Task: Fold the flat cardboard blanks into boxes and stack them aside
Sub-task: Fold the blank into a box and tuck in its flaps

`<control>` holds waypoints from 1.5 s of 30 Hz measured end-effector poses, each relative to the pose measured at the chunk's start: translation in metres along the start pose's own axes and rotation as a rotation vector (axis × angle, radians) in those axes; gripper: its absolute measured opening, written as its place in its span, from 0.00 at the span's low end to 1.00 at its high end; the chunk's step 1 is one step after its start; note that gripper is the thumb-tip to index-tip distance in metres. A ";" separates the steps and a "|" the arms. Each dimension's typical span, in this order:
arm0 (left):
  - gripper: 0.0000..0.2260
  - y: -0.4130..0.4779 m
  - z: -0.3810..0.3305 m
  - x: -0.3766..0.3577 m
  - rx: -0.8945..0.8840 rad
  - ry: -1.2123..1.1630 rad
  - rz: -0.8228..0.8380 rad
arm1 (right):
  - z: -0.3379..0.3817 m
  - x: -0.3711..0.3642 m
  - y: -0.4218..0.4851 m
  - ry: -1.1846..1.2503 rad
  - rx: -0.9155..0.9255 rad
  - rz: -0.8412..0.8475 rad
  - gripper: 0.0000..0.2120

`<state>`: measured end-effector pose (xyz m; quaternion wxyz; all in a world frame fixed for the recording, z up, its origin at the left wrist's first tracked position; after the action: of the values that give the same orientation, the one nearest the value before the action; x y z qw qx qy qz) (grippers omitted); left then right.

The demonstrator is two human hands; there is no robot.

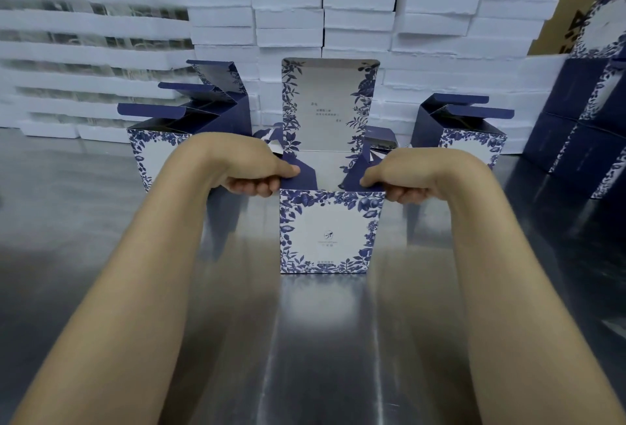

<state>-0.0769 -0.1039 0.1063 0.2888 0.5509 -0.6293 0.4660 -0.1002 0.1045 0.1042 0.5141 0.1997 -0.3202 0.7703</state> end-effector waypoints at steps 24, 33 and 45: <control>0.40 0.005 -0.013 0.027 -0.254 -0.448 -0.394 | 0.012 0.033 0.014 0.356 0.401 -0.487 0.13; 0.18 0.000 -0.016 0.030 -0.309 -0.110 -0.388 | 0.016 0.025 0.012 0.455 0.594 -0.447 0.26; 0.28 -0.024 -0.046 0.001 -0.483 0.042 -0.074 | 0.026 0.014 -0.002 0.062 0.422 -0.202 0.17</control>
<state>-0.0608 -0.0620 0.1320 0.4420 0.4789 -0.6955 0.3025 -0.1042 0.0958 0.1319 0.5452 0.3099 -0.1145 0.7704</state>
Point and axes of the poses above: each hand's wrist, its own y-axis towards the middle knuckle, its own x-axis out of the back of the hand, z = x × y, the point moved 10 cm from there along y, towards the middle knuckle, and after that the axes turned 9 degrees about y, right-handed, at the moved point
